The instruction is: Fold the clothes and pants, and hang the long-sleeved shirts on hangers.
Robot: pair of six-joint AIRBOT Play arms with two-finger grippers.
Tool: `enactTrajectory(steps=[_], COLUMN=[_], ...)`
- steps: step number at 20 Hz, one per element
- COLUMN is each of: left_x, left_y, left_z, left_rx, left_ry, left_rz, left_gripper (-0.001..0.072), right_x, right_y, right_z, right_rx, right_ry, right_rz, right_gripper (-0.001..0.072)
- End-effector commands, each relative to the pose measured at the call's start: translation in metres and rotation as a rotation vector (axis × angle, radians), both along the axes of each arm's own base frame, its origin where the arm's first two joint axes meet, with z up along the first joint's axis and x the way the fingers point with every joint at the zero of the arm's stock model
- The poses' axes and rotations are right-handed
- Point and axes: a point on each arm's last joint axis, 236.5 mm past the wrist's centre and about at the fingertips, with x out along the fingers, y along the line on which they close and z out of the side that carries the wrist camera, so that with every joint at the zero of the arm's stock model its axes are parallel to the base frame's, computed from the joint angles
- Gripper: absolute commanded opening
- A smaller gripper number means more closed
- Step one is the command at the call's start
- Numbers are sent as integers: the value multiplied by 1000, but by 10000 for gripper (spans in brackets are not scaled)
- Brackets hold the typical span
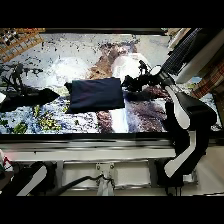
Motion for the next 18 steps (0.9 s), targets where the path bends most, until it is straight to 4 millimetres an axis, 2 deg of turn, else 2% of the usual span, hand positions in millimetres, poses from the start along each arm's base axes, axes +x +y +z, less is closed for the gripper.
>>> enactTrajectory(steps=[1,3,7,8,9,10,11,14,16,18], left_x=[0,0,0,0,0,0,0,0,0,0], left_y=[0,0,0,0,0,0,0,0,0,0], left_z=[0,0,0,0,0,0,0,0,0,0], left_rx=[-1,-1,-1,-1,-1,0,-1,-1,-1,-1], left_ry=[0,0,0,0,0,0,0,0,0,0], left_rz=[-1,-1,-1,-1,-1,-1,-1,-1,-1,-1], left_gripper=[307,307,307,307,307,307,307,307,307,307], right_x=[3,0,-18,-18,-18,-15,-12,6,22,39], right_y=[17,23,41,47,52,53,52,31,0,-41], right_z=[0,-3,-17,-16,-14,-12,-8,11,30,58], right_rx=[2,1,-3,-1,2,2,1,14,9,-30], right_ry=[-30,-27,28,18,9,-4,-18,-35,-51,-106], right_rz=[3,12,65,72,73,68,61,-39,-117,-188], right_gripper=[463,463,456,374,198,89,48,32,31,31])
